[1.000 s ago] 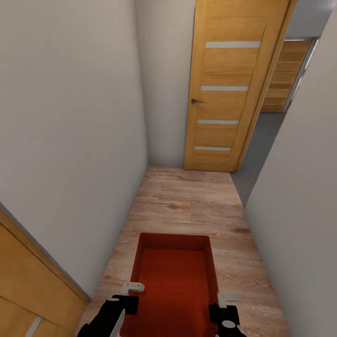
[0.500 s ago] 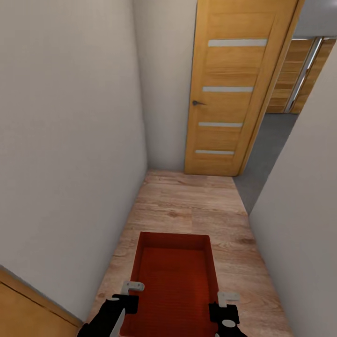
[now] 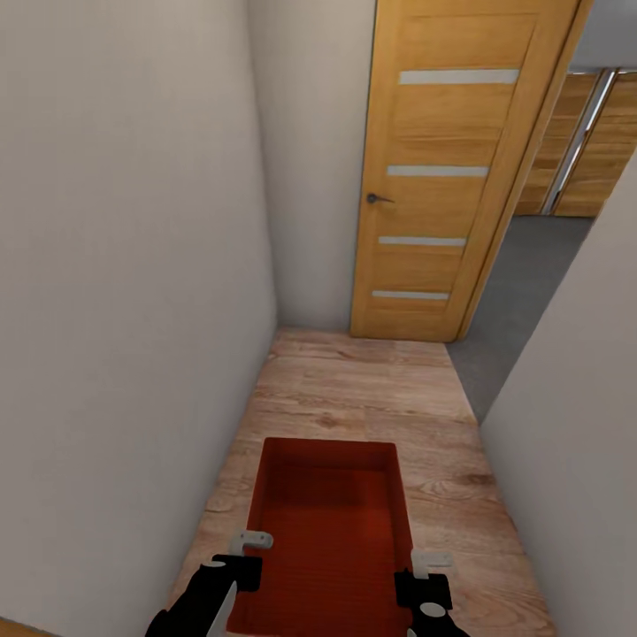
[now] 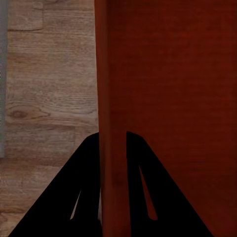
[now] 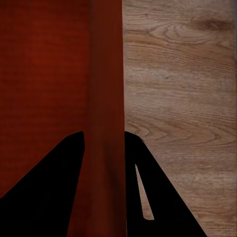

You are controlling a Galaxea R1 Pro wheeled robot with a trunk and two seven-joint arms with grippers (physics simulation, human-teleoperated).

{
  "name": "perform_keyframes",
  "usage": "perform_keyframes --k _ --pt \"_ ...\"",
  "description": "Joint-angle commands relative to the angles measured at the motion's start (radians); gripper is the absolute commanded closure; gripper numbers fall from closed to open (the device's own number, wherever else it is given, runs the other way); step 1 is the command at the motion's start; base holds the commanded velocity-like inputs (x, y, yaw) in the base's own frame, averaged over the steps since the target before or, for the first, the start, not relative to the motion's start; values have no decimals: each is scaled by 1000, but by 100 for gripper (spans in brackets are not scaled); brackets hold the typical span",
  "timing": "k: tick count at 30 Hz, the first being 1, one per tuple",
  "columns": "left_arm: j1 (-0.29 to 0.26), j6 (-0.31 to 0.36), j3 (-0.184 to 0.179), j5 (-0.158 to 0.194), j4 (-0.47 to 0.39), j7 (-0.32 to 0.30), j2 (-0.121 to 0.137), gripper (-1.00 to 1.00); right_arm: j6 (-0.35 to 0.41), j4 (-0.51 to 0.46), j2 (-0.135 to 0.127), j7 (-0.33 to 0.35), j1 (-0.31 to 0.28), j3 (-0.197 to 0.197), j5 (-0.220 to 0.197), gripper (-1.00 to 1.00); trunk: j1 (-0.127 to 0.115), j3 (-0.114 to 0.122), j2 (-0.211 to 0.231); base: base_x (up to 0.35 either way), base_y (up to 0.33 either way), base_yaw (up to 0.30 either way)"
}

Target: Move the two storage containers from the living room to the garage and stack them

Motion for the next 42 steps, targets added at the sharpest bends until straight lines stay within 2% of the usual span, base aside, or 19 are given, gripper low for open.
perform_keyframes --k 1,25,42 --pt "1 5 -9 -6 28 6 1 100 -1 -14 -2 -5 -3 -2 -4 100 1 -1 -1 322 0 0" --pt "1 5 -9 -6 28 6 -1 100 0 -15 -1 -5 -3 -1 -1 100 1 -1 -1 322 0 -4" --pt "1 5 -8 -7 28 6 -1 100 2 -15 -1 -7 -3 -1 -1 100 1 -1 -1 322 0 -222"
